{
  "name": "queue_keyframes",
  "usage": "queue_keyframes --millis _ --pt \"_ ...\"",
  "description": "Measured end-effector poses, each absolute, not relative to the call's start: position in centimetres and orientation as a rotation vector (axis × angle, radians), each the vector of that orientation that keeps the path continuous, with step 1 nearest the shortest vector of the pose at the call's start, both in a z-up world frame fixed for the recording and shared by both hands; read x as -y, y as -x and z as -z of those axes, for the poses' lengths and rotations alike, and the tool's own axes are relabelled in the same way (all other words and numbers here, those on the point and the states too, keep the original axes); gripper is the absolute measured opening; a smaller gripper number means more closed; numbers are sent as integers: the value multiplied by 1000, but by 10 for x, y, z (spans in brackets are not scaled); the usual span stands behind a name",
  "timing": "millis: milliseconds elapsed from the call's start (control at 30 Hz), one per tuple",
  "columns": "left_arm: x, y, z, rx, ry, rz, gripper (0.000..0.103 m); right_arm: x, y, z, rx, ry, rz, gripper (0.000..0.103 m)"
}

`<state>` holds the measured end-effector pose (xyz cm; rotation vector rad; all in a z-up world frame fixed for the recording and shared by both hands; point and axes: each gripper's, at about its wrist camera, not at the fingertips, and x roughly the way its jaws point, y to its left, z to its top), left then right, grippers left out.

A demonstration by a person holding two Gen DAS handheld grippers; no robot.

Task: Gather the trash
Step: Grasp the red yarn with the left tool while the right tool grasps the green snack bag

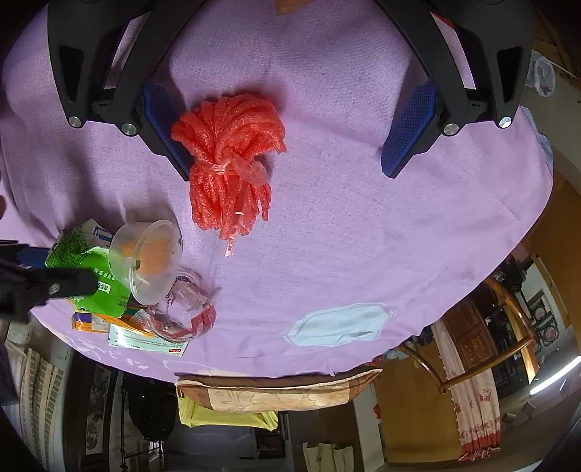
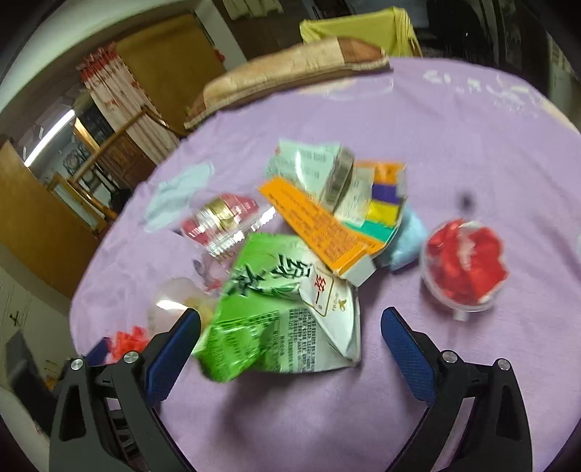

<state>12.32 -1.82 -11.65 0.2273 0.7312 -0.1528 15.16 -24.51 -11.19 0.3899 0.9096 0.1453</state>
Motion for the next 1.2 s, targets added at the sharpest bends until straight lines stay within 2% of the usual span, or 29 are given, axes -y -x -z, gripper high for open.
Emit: queue_keyframes --millis 67,100,300,500,733,800,900,967,1200 --pt "18 -124 116 -733 -226 159 96 241 -150 113 -896 -349 -134 79" --pt "17 -124 116 -734 -227 160 96 239 -147 110 -882 -332 -151 78" --pt "15 -124 115 -742 -232 186 96 254 -108 103 -789 -288 -110 78" --pt "19 -124 108 -755 -215 215 96 284 -100 115 -823 -439 -148 79" --pt "23 -125 104 -736 -189 205 95 270 -102 115 -838 -363 -161 78" --pt "22 -123 103 -731 -179 215 79 270 -100 113 -824 -360 -174 77" --pt "21 -118 101 -737 -168 246 64 269 -95 108 -787 -340 -179 76" --pt "19 -113 96 -729 -164 251 61 269 -88 105 -765 -342 -187 76" --pt "9 -97 71 -668 -137 259 61 275 -61 95 -717 -372 -206 76"
